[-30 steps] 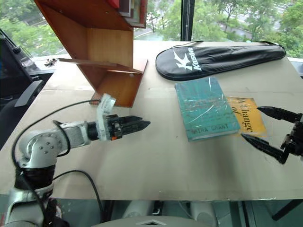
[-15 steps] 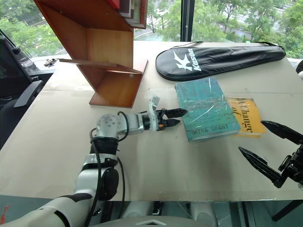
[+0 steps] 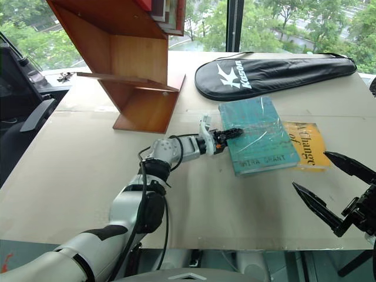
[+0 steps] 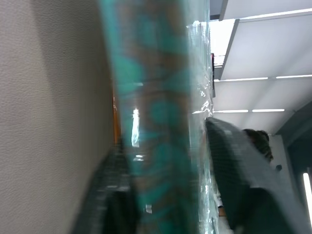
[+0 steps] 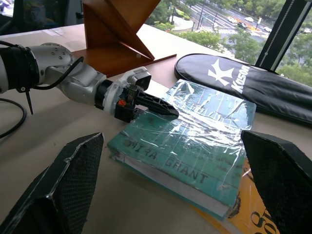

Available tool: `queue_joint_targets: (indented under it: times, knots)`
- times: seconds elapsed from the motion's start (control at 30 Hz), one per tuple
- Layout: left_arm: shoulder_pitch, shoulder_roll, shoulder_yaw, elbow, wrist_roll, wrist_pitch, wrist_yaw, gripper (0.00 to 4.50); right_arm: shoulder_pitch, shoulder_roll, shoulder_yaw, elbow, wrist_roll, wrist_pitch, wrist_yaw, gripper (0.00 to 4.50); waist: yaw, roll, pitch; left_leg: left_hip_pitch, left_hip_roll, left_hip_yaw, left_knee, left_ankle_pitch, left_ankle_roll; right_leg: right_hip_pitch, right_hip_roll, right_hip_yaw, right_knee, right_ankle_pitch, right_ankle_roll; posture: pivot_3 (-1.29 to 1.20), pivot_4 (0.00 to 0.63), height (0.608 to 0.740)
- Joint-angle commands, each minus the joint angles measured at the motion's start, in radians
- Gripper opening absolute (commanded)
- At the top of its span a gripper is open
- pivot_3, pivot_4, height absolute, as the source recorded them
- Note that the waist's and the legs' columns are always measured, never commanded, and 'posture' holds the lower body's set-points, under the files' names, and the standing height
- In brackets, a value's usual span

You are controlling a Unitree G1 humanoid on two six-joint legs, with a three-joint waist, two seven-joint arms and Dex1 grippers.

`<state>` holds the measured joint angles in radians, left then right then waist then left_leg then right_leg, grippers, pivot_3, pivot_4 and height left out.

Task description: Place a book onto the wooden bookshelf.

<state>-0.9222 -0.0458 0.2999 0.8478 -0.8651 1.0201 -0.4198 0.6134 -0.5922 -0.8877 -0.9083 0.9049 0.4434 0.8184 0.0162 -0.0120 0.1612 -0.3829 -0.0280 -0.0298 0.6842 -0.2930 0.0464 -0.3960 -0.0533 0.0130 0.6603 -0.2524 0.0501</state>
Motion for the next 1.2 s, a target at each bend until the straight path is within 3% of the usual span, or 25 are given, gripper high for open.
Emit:
queue_joint_targets:
  times: [0.03,0.13,0.33,0.4,0.5,0.6,0.73,0.83,0.93,1.2]
  knots:
    - [0.014,0.021,0.029,-0.068,-0.03,0.091,-0.027,0.03,0.009,0.006,0.016,-0.019,-0.002,-0.038,-0.019,4.5,-0.001,0.0,0.0,0.0,0.0,0.0,0.0,0.0,0.0,0.0,0.0,0.0,0.0,0.0,0.0,0.0,0.15,0.74]
    - [0.052,0.06,0.092,-0.214,-0.111,0.224,0.015,0.03,-0.005,0.004,0.047,-0.002,0.002,-0.053,-0.025,4.5,-0.007,0.0,0.0,0.0,0.001,0.0,0.0,0.001,-0.002,-0.001,0.0,0.001,0.0,0.0,0.0,0.0,0.15,0.74]
    - [0.122,0.151,0.181,-0.695,-0.309,0.479,0.17,0.03,-0.136,-0.036,0.113,0.088,0.05,-0.056,-0.039,4.5,-0.013,-0.001,0.001,-0.001,0.003,0.0,0.0,0.002,-0.004,-0.002,0.0,0.001,0.001,0.0,0.0,0.0,0.15,0.74]
    - [0.102,0.221,0.187,-0.827,-0.384,0.526,0.17,0.03,-0.178,-0.045,0.132,0.126,0.057,-0.058,-0.037,4.5,-0.004,-0.001,0.001,-0.001,0.003,0.0,0.0,0.002,-0.004,-0.002,0.0,0.001,0.0,0.0,0.0,0.0,0.15,0.74]
    - [0.071,0.429,0.099,-1.072,-0.378,0.482,0.028,0.03,-0.227,-0.051,0.167,0.173,0.058,-0.06,-0.025,4.5,-0.003,-0.002,0.002,-0.001,0.002,0.0,-0.001,0.002,-0.005,-0.002,0.0,0.001,0.0,0.0,0.0,0.0,0.15,0.74]
    - [0.051,0.682,-0.082,-1.272,-0.149,0.185,-0.243,0.03,-0.265,-0.054,0.202,0.213,0.043,-0.066,-0.013,4.5,-0.002,-0.001,0.002,-0.001,0.002,0.0,-0.003,0.003,-0.006,-0.002,0.0,0.001,-0.001,0.0,-0.001,0.0,0.15,0.74]
    - [-0.025,0.867,-0.278,-1.277,0.236,-0.289,-0.433,0.03,-0.325,-0.063,0.243,0.27,0.024,-0.079,0.004,4.5,0.005,0.001,0.001,0.001,-0.001,0.0,-0.004,0.003,-0.007,0.0,-0.001,0.001,-0.004,0.0,-0.001,0.0,0.15,0.74]
    - [-0.123,0.944,-0.363,-1.183,0.459,-0.549,-0.498,0.03,-0.379,-0.064,0.284,0.308,0.007,-0.09,0.018,4.5,0.0,0.001,0.002,0.001,-0.001,0.0,-0.004,0.003,-0.006,0.0,-0.001,0.001,-0.004,0.0,-0.001,0.0,0.15,0.74]
    - [-0.2,1.003,-0.409,-1.081,0.602,-0.673,-0.543,0.03,-0.423,-0.064,0.315,0.339,-0.002,-0.099,0.038,4.5,-0.005,0.001,0.002,0.0,0.0,0.001,-0.005,0.003,-0.006,-0.001,0.0,0.002,-0.004,0.0,-0.001,0.0,0.15,0.74]
    - [-0.287,1.221,-0.557,-0.809,0.969,-0.771,-0.704,0.03,-0.531,-0.073,0.33,0.401,0.002,-0.136,0.081,4.5,-0.012,-0.001,0.005,-0.004,0.0,0.003,-0.005,0.003,-0.004,-0.007,0.006,0.002,-0.002,-0.001,0.001,0.0,0.15,0.74]
